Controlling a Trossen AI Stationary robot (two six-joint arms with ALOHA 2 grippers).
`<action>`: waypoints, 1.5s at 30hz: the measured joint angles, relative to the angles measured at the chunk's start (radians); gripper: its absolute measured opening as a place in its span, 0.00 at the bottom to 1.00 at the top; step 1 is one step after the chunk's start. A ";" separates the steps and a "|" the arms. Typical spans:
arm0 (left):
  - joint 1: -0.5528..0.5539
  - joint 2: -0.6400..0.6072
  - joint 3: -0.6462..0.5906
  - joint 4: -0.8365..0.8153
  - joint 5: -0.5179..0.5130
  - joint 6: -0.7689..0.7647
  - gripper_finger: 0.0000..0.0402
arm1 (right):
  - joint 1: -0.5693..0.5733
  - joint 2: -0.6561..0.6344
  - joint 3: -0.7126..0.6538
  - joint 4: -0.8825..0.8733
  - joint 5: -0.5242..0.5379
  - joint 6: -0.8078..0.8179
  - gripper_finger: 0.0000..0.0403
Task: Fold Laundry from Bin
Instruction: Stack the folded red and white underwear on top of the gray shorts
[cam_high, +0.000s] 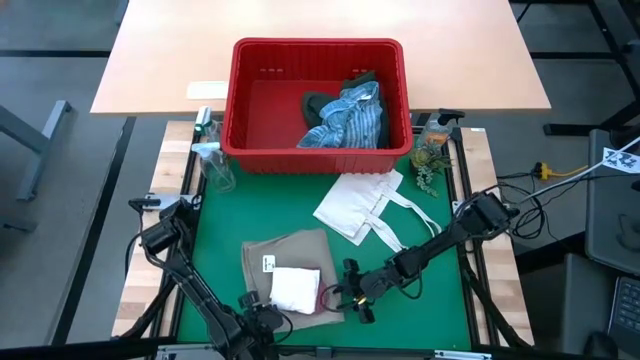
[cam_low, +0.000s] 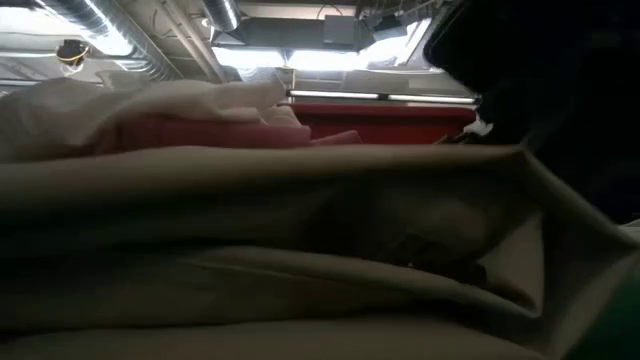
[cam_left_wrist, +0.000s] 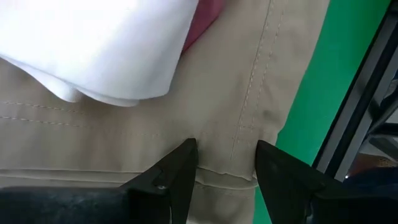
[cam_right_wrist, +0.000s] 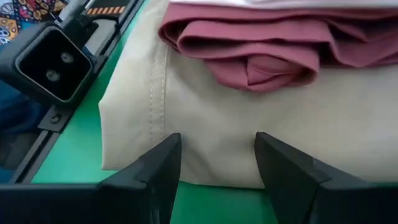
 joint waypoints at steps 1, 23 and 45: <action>-0.002 0.000 -0.005 0.005 -0.005 0.000 0.39 | 0.000 0.002 0.000 0.001 -0.004 0.003 0.51; 0.041 -0.021 0.272 -0.206 -0.025 0.138 0.39 | -0.002 -0.217 -0.001 -0.070 -0.038 -0.050 0.51; 0.371 -0.023 0.181 -0.666 -0.150 0.157 0.39 | -0.320 -0.175 -0.001 -0.088 0.025 -0.077 0.51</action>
